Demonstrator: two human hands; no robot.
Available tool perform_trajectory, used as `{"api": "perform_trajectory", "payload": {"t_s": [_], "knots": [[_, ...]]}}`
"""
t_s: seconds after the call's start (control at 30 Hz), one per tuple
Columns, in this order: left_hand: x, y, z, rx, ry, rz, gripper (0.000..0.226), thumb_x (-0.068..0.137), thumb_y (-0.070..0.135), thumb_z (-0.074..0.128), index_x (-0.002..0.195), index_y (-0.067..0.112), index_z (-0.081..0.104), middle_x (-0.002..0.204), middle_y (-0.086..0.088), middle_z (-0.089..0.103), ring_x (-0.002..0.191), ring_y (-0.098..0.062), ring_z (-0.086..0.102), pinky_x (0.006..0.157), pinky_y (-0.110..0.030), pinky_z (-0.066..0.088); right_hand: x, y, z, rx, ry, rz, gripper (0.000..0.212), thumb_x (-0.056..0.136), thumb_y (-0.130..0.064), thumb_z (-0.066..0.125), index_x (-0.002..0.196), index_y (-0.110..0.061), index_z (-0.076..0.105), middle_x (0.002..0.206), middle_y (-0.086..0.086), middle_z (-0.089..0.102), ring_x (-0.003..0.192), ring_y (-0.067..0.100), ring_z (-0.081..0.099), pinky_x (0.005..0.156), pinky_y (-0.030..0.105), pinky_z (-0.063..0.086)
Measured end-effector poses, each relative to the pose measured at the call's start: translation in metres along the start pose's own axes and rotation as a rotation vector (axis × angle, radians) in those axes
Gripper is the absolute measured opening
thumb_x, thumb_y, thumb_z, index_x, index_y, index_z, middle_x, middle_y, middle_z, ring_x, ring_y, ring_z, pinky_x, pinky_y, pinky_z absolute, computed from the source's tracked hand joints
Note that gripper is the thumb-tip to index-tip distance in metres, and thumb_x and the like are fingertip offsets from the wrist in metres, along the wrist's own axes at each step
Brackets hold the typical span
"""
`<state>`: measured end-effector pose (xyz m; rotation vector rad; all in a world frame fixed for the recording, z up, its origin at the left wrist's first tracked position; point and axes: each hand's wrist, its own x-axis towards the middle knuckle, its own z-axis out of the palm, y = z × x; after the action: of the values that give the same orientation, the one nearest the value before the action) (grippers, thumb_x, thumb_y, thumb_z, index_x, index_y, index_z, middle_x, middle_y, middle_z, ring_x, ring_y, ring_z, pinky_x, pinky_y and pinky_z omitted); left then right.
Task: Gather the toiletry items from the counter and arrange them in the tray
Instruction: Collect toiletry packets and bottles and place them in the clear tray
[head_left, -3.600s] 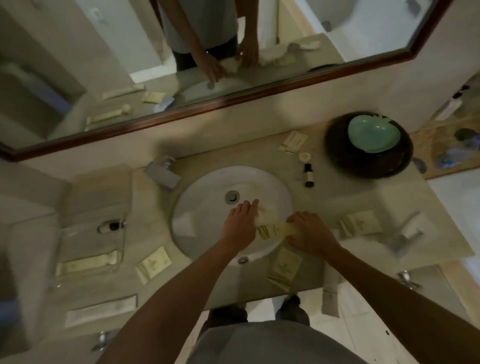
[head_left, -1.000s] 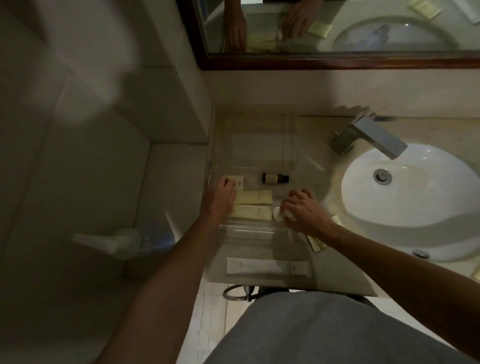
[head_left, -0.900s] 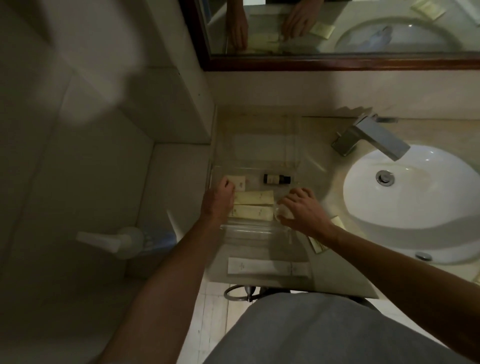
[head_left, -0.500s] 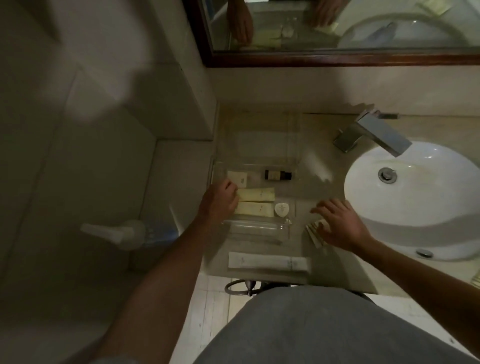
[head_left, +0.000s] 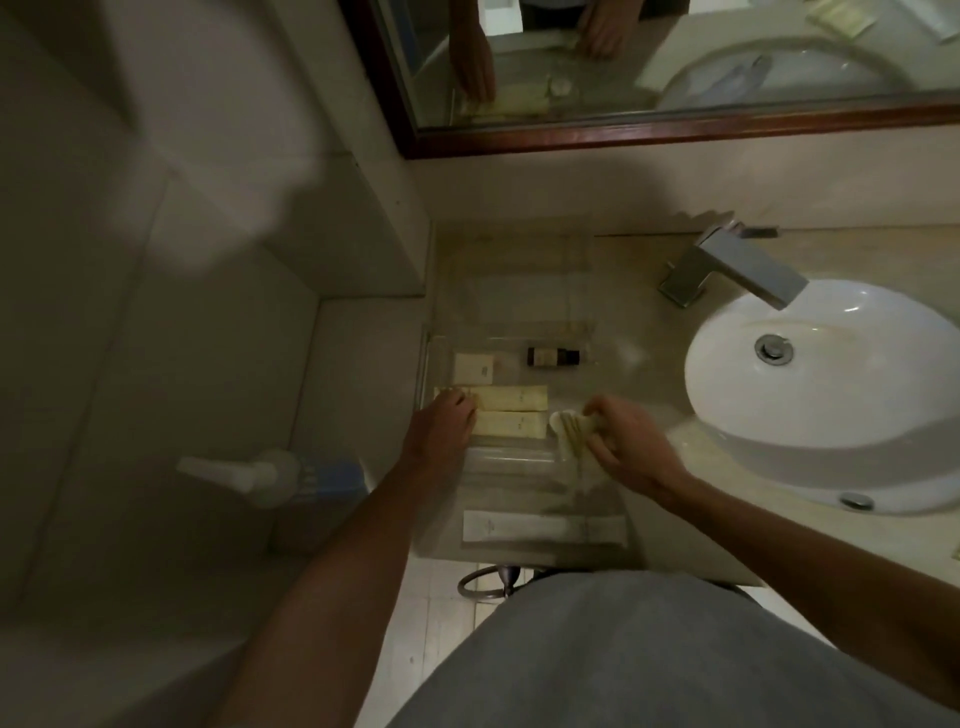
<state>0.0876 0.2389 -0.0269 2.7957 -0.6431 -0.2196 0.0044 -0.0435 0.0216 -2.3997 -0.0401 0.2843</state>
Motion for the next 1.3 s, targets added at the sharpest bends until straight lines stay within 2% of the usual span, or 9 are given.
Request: {"api": "perform_trajectory", "payload": {"t_s": [0.1,0.27,0.4,0.5,0.6,0.8,0.97,1.13,1.3], "knots": [[-0.004,-0.003,-0.011,-0.022,0.064,-0.155,0.030,0.077,0.002,0.064,0.104,0.014,0.064,0.106,-0.006,0.061,0.087,-0.023,0.062,0.063,-0.033,0.051,0.045,-0.044,0.020,0.097,-0.099,0.021,0.029,0.093,-0.027,0.055,0.120,-0.021,0.052,0.111,0.002,0.061,0.093,0.016,0.058,0.080,0.037,0.053],[-0.008,-0.015,-0.029,-0.078,0.185,-0.370,0.043,0.065,-0.007,0.065,0.106,0.008,0.061,0.109,-0.014,0.058,0.093,-0.032,0.058,0.065,-0.037,0.049,0.089,-0.068,0.051,-0.130,-0.180,-0.036,0.057,0.091,-0.028,0.059,0.143,-0.021,0.036,0.141,0.006,0.046,0.128,0.026,0.042,0.108,0.048,0.033],[-0.002,-0.013,-0.021,-0.040,0.065,-0.140,0.034,0.085,0.017,0.060,0.119,0.013,0.057,0.121,-0.009,0.057,0.105,-0.028,0.056,0.082,-0.040,0.048,0.078,-0.045,0.056,-0.282,-0.084,-0.024,0.046,0.089,-0.022,0.059,0.133,-0.021,0.049,0.133,0.005,0.050,0.122,0.023,0.043,0.104,0.043,0.036],[0.003,0.006,-0.011,0.003,-0.068,0.085,0.051,0.089,0.035,0.054,0.137,0.020,0.047,0.142,-0.001,0.046,0.127,-0.019,0.042,0.102,-0.039,0.037,0.070,-0.029,0.054,-0.371,-0.065,-0.058,0.044,0.089,-0.038,0.060,0.130,-0.023,0.051,0.128,0.002,0.052,0.119,0.022,0.043,0.102,0.042,0.037],[0.007,0.015,-0.005,0.056,-0.164,0.159,0.057,0.084,0.033,0.053,0.139,0.023,0.044,0.145,0.000,0.044,0.132,-0.021,0.037,0.111,-0.041,0.028,0.066,-0.025,0.054,-0.460,-0.081,-0.102,0.052,0.086,-0.051,0.059,0.129,-0.022,0.053,0.126,0.003,0.055,0.117,0.023,0.045,0.099,0.043,0.038],[0.004,0.008,-0.001,0.158,-0.130,0.004,0.045,0.087,0.038,0.052,0.128,0.023,0.048,0.126,-0.002,0.049,0.114,-0.023,0.047,0.093,-0.039,0.039,0.063,-0.022,0.058,-0.503,-0.094,-0.089,0.050,0.087,-0.048,0.060,0.130,-0.022,0.054,0.129,0.003,0.053,0.121,0.023,0.043,0.105,0.043,0.034],[-0.004,0.012,0.004,0.162,-0.057,-0.160,0.047,0.088,0.038,0.057,0.130,0.019,0.046,0.127,-0.005,0.050,0.110,-0.023,0.050,0.089,-0.040,0.047,0.053,-0.012,0.061,-0.493,-0.147,-0.103,0.049,0.088,-0.048,0.060,0.130,-0.024,0.052,0.132,0.003,0.053,0.120,0.022,0.045,0.107,0.044,0.035],[0.013,0.044,0.006,0.149,0.022,-0.091,0.055,0.084,0.034,0.062,0.131,0.011,0.050,0.134,-0.012,0.050,0.112,-0.028,0.052,0.087,-0.042,0.048,0.028,0.009,0.031,-0.408,-0.028,-0.134,0.039,0.089,-0.040,0.061,0.124,-0.023,0.056,0.127,0.002,0.054,0.116,0.021,0.048,0.105,0.042,0.035],[0.051,0.136,0.016,-0.050,0.009,0.112,0.067,0.075,0.042,0.066,0.132,0.011,0.049,0.131,-0.012,0.049,0.113,-0.029,0.051,0.094,-0.039,0.046,-0.018,0.075,-0.031,-0.450,0.091,-0.020,0.036,0.087,-0.031,0.062,0.121,-0.022,0.056,0.123,0.003,0.054,0.112,0.025,0.051,0.097,0.041,0.040]]}}
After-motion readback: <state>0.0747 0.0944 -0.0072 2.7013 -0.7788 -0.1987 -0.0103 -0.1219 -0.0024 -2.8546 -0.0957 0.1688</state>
